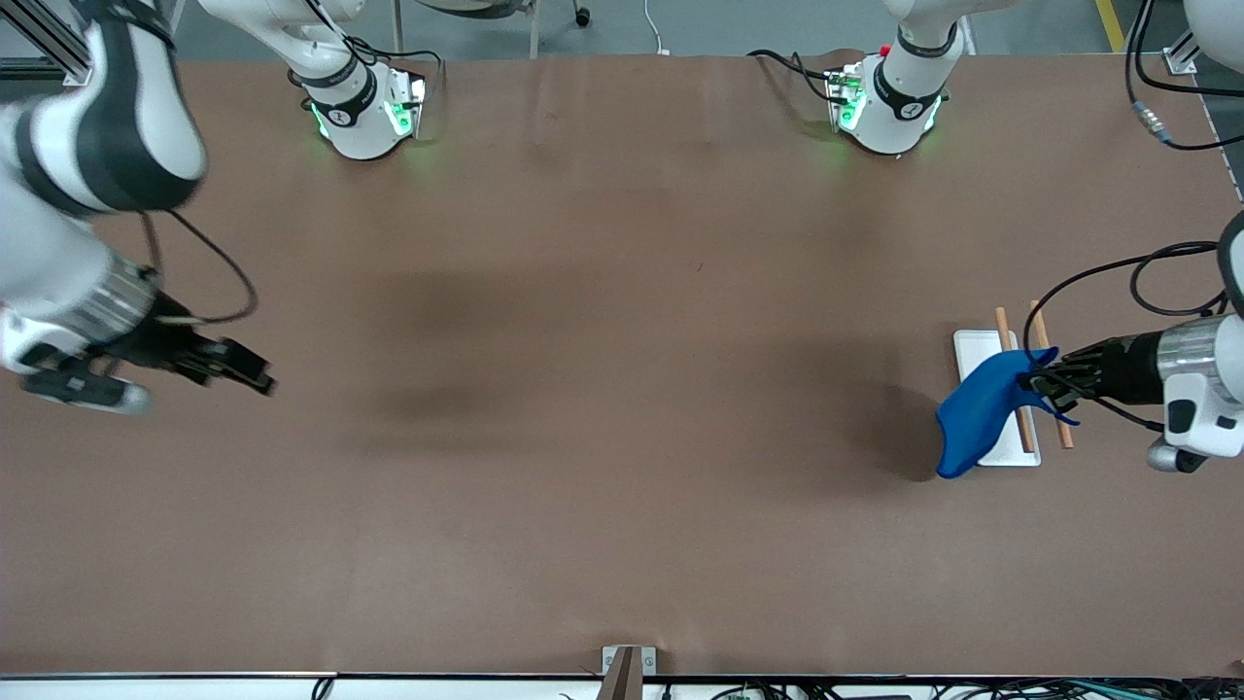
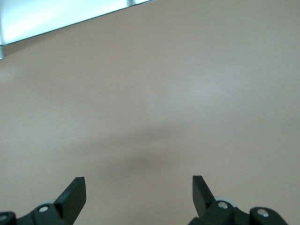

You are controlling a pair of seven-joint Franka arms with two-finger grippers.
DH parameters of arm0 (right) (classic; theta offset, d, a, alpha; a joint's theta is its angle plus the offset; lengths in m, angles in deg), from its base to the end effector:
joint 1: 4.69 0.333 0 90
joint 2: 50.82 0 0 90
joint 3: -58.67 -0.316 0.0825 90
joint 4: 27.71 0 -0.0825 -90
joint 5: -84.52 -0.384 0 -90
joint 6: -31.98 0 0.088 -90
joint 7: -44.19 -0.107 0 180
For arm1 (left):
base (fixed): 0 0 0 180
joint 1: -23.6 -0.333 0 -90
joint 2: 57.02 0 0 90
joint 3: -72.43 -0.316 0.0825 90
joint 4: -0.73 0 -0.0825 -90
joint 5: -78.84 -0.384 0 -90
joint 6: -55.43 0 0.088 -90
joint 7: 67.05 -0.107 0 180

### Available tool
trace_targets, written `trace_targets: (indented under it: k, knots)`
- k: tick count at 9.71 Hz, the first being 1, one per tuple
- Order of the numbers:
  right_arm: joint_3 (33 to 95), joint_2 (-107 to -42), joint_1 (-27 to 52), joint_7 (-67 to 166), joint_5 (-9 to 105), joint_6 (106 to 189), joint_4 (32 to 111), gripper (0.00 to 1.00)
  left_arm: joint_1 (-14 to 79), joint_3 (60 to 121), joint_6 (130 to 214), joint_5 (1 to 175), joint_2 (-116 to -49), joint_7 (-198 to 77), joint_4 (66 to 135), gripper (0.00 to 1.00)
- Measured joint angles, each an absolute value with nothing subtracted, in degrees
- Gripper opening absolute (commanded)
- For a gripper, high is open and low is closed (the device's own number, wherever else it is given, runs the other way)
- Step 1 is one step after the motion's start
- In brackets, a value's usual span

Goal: Right arm passes towel to left arm to hang
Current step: 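Carry the towel to the dowel rack while the right gripper retracts, then drape the towel over the wooden dowels with the left gripper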

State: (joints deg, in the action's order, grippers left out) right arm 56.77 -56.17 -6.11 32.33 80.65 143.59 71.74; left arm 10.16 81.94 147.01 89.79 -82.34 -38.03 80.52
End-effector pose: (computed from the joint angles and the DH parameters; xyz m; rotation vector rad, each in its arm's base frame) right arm 0.6040 0.0089 0.5260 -3.0388 0.3358 -0.1698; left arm 0.6610 0.0438 0.4448 2.7732 0.8733 -0.4121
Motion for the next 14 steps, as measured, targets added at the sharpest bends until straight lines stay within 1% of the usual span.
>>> trace_targets:
  k: [2,3,6,7,10,14]
  knots:
    - [59.36,-54.86,-6.09,32.28,84.56,132.16,65.93,1.00,9.15,81.94,145.25,88.91,-82.29,-40.46,81.06,0.01]
    - [61.10,-54.29,-6.13,32.31,84.68,128.30,63.70,1.00,8.14,81.96,143.30,88.83,-82.12,-42.57,81.06,0.01]
    - [65.78,-51.47,-6.21,36.67,84.48,120.57,59.78,1.00,4.66,82.04,138.24,88.83,-80.04,-45.33,81.08,0.01]
    - [66.34,-51.09,-6.21,37.24,84.37,118.96,58.36,1.00,4.02,82.06,137.70,88.83,-79.50,-45.77,81.14,0.01]
    - [66.02,-51.45,-5.78,37.46,84.31,118.26,58.08,1.00,1.59,81.98,137.73,87.21,-79.78,-49.62,81.97,0.01]
    - [65.46,-51.54,-7.20,40.09,84.31,118.20,58.09,1.00,1.33,82.08,142.33,85.38,-81.69,-52.77,82.10,0.01]
